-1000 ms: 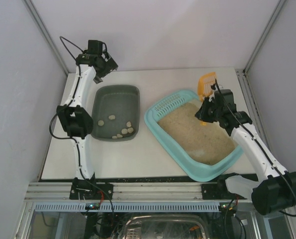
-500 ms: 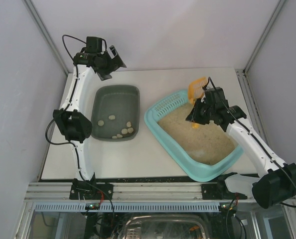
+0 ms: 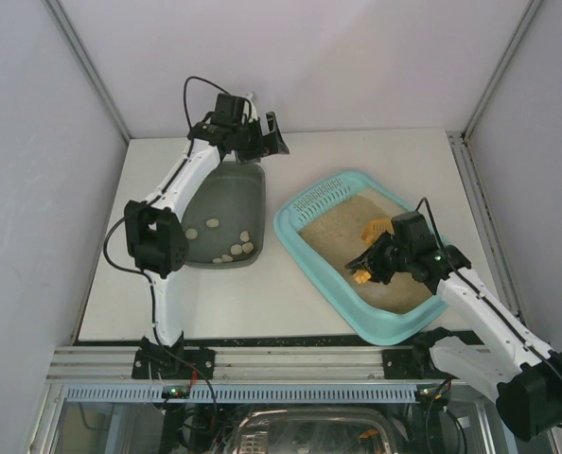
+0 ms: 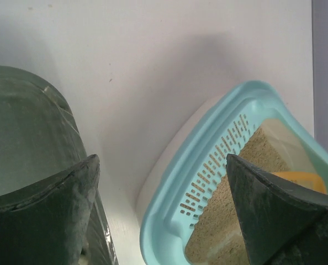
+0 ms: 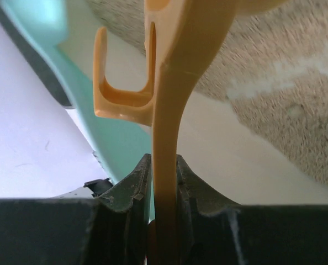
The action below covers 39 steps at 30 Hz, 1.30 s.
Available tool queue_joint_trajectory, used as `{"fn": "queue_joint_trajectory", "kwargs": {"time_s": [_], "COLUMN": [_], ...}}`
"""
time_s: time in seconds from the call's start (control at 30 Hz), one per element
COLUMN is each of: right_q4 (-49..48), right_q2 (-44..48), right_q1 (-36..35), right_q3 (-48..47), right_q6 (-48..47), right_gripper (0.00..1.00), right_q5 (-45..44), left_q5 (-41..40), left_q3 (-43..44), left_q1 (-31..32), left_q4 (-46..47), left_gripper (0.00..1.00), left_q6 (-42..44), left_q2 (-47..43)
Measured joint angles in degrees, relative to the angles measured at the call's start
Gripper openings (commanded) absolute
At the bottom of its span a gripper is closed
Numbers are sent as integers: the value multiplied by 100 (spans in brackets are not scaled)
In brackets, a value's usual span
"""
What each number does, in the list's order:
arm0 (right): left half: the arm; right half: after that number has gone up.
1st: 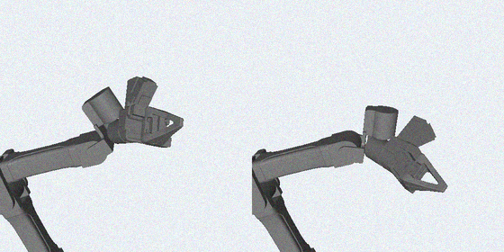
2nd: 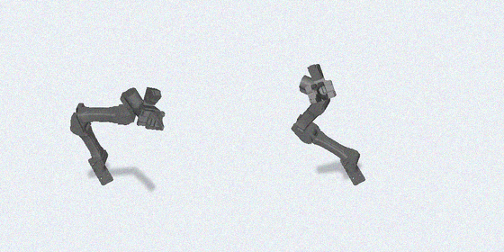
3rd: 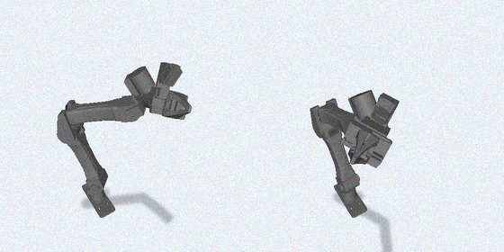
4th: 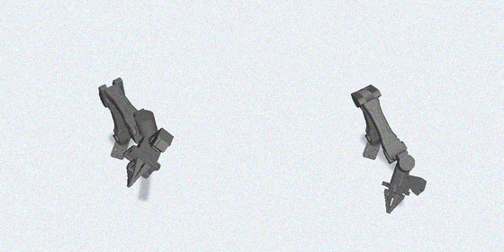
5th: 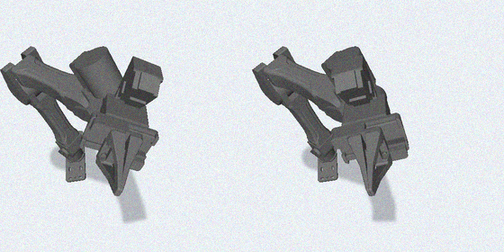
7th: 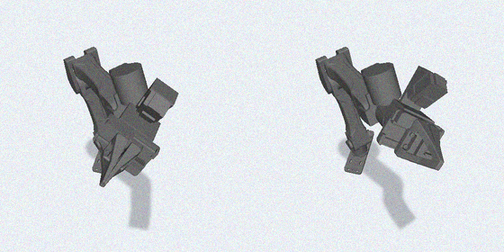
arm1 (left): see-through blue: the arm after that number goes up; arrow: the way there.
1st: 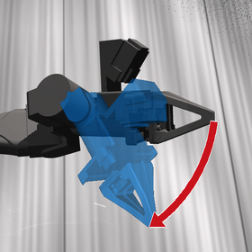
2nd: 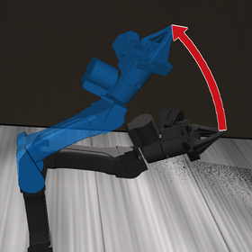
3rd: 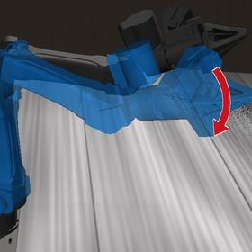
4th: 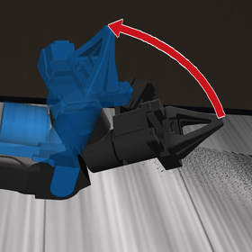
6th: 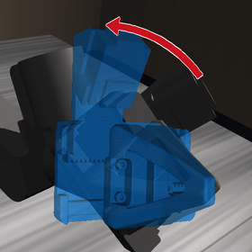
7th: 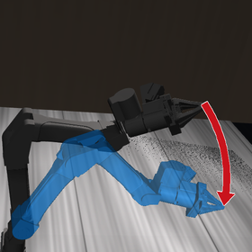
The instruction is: Clean the litter box
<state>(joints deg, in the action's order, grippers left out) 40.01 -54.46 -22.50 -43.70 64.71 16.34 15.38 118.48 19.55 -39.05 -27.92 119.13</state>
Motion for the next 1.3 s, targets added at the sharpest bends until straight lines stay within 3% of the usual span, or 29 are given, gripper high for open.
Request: {"fn": "queue_joint_trajectory", "kwargs": {"time_s": [0.1, 0.37, 0.7, 0.97, 1.3], "right_q4": [50, -170, -1749, -2844, -3724], "right_q2": [-50, -428, -1827, -1668, -2529], "right_q1": [59, 179, 133, 42, -133], "right_q3": [369, 308, 308, 308, 297], "right_q6": [466, 710, 1836, 2664, 3193], "right_gripper": [0, 0, 0, 0, 0], "right_q5": [289, 562, 1646, 1429, 1325], "left_q5": [140, 446, 1191, 2068, 2116], "left_q3": [-315, -476, -675, -898, -1141], "left_q1": [4, 31, 120, 208, 105], "left_q4": [260, 765, 1025, 1700, 1810], "left_gripper": [100, 100, 100, 100, 100], "left_q6": [17, 411, 608, 389, 142], "left_q2": [2, -2, -2, -9, -9]}}
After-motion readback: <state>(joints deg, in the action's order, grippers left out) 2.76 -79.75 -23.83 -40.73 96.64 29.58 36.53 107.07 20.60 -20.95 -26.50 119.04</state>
